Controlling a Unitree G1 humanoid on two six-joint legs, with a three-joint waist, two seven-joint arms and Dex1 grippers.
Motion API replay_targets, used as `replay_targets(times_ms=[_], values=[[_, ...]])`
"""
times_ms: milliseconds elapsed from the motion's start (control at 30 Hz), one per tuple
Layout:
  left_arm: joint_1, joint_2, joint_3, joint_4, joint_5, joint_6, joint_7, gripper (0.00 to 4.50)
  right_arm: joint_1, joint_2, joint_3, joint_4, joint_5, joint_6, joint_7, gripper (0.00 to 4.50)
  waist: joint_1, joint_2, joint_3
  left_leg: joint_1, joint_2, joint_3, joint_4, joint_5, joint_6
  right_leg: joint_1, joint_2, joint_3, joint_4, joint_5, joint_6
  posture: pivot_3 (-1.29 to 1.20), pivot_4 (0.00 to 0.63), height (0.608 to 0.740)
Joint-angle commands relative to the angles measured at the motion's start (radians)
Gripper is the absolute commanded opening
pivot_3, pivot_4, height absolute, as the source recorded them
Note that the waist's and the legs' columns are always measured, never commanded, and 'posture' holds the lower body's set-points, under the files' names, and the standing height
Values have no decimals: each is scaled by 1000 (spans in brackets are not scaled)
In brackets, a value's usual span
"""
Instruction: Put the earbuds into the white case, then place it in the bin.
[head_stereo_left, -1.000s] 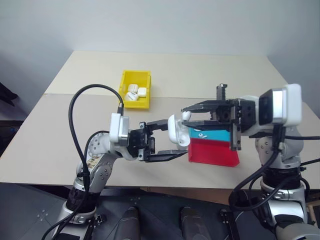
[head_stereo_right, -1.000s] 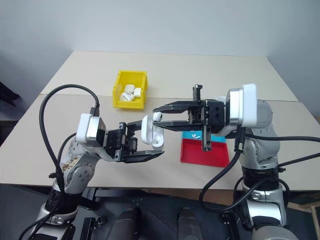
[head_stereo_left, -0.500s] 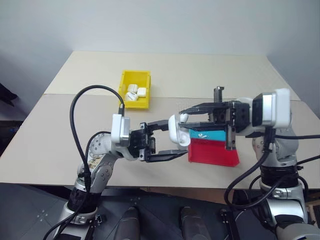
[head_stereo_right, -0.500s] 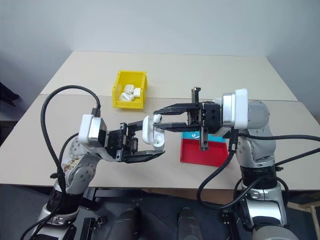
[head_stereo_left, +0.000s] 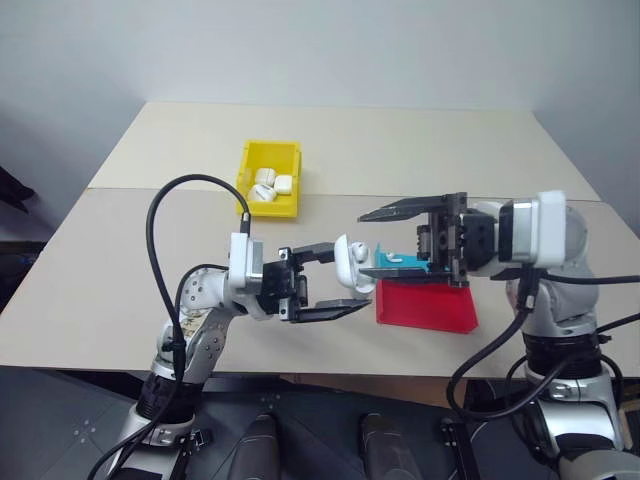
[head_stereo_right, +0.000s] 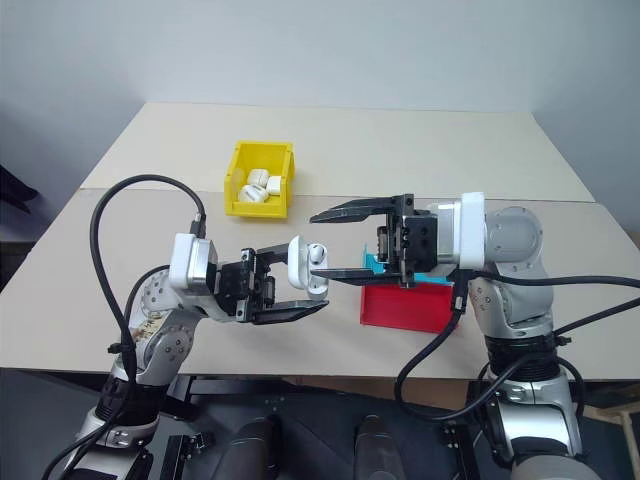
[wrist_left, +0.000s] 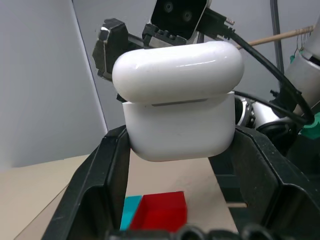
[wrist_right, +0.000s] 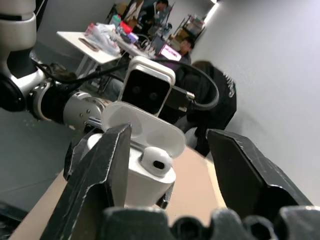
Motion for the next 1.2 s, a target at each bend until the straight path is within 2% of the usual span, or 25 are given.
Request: replay_targets(times_ms=[33, 200, 333, 433, 600, 733, 967, 1100, 1200], values=[[43, 31, 19, 72, 61, -105, -47, 2736, -96, -92, -32, 69, -51, 128, -92, 2921, -1, 0, 0, 0, 0, 0, 0, 0, 0, 0, 0, 0, 0, 0, 0, 0, 150, 740], [111, 70, 45, 121, 93, -174, -60, 2736, -244, -208, 118, 308, -240, 256, -55, 2921, -2, 0, 0, 0, 0, 0, -1, 0, 0, -1, 0, 0, 0, 0, -1, 0, 150, 740], [129, 74, 51, 112, 106, -194, -33, 2736, -356, -250, 310, 433, -455, 236, 41, 2921, -2, 1, 0, -3, 0, 1, -2, 0, 0, -5, -1, 0, 0, 0, -1, 0, 150, 740], [130, 65, 53, 107, 111, -204, -7, 2736, -454, -223, 432, 549, -602, 256, 56, 2921, -3, 1, 0, -8, 0, 1, -3, 0, 0, -11, -1, 0, 1, 0, -1, 0, 150, 740], [138, 58, 46, 89, 117, -206, 22, 2736, -533, -173, 559, 730, -783, 54, 80, 2921, -1, 1, 0, -12, 0, 1, -3, 4, 7, -15, 0, 0, 2, 0, 0, 0, 150, 740], [149, 68, 45, 91, 127, -220, 25, 2736, -558, -144, 613, 839, -871, -114, 103, 2921, 1, 1, 0, -13, 0, 1, -3, 5, 7, -15, 0, 0, 1, 0, 0, 0, 150, 740], [173, 78, 50, 50, 122, -201, 48, 2736, -590, -75, 617, 977, -931, -208, 120, 2921, -3, 1, 1, -12, 0, 1, -2, 5, 7, -15, 0, 0, 4, 0, 0, 0, 150, 740], [184, 85, 51, 35, 123, -192, 59, 2736, -579, -56, 599, 994, -923, -251, 141, 2025, -3, 2, 1, -12, 0, 1, -2, 5, 7, -15, 0, 0, 5, 0, 0, 0, 150, 740], [185, 91, 52, 30, 121, -189, 62, 2736, -576, -52, 599, 999, -935, -263, 132, 2025, -2, 2, 1, -11, 0, 1, -2, 5, 7, -15, 0, 0, 6, 0, 0, 0, 150, 740]])
